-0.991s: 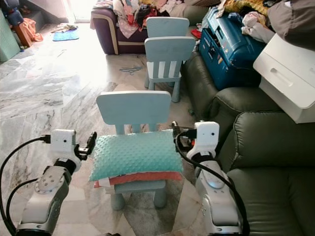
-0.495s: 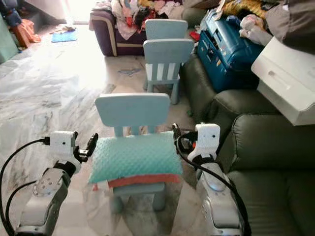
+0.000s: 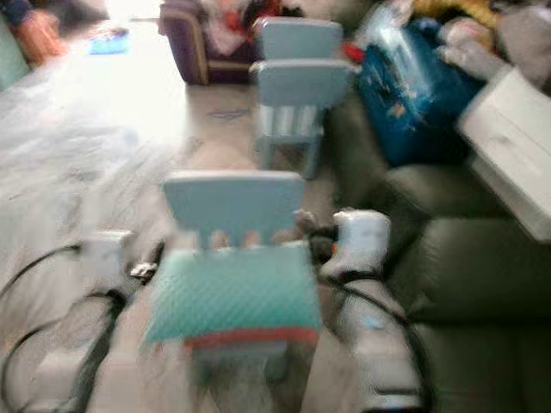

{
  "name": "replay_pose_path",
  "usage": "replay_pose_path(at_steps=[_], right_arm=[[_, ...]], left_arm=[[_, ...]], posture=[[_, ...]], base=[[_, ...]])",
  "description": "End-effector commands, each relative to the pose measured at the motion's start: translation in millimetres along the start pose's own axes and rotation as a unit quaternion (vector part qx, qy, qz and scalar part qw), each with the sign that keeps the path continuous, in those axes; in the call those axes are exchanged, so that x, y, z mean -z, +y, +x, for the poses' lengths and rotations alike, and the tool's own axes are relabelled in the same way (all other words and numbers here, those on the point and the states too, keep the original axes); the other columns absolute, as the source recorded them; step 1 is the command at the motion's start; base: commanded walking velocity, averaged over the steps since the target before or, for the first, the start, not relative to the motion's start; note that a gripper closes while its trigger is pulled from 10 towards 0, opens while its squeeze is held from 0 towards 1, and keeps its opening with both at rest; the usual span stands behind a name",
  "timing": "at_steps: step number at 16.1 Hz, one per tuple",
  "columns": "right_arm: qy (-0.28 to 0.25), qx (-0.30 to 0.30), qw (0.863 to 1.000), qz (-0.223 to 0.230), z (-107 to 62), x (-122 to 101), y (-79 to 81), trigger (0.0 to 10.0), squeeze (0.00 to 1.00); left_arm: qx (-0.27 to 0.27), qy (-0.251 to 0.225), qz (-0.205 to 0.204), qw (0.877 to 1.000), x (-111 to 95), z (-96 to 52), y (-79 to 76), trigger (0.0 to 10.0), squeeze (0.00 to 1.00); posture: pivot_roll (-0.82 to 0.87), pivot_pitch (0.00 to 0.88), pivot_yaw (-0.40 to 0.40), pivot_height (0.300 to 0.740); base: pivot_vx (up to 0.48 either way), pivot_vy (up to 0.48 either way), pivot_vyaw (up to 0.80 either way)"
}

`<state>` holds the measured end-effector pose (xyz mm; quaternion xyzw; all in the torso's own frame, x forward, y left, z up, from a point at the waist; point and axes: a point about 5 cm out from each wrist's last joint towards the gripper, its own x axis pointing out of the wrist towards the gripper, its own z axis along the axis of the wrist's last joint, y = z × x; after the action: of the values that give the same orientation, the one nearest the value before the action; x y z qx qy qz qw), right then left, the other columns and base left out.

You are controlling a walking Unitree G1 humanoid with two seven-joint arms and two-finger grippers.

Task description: Move the pillow to the sofa

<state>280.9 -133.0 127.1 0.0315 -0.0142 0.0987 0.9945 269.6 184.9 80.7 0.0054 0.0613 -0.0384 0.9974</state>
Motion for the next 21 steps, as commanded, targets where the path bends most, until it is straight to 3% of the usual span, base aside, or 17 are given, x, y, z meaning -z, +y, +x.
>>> replay_pose_path(at_steps=[1,14,18,21], right_arm=[[0.003,0.021,1.000,-0.009,-4.6,0.7,-13.9,10.0,0.00],[0.008,0.015,1.000,-0.007,-6.0,2.8,-11.6,10.0,0.00],[0.010,0.014,1.000,-0.006,-6.6,4.2,-10.3,10.0,0.00],[0.011,0.014,1.000,-0.006,-6.6,4.4,-10.4,10.0,0.00]], left_arm=[[0.018,-0.017,-0.004,1.000,-7.8,3.1,-11.7,10.0,0.00],[-0.001,-0.011,0.006,1.000,-5.2,1.6,-9.9,10.0,0.00],[0.011,-0.012,-0.017,1.000,-4.9,0.7,-11.0,10.0,0.00],[0.014,-0.013,-0.011,1.000,-5.3,0.3,-10.7,10.0,0.00]], posture=[[-0.09,0.089,-0.034,0.740],[-0.09,0.092,-0.034,0.740],[-0.09,0.096,-0.034,0.740],[-0.09,0.096,-0.033,0.740]], base=[[0.000,0.000,0.00],[0.000,0.000,0.00],[0.000,0.000,0.00],[0.000,0.000,0.00]])
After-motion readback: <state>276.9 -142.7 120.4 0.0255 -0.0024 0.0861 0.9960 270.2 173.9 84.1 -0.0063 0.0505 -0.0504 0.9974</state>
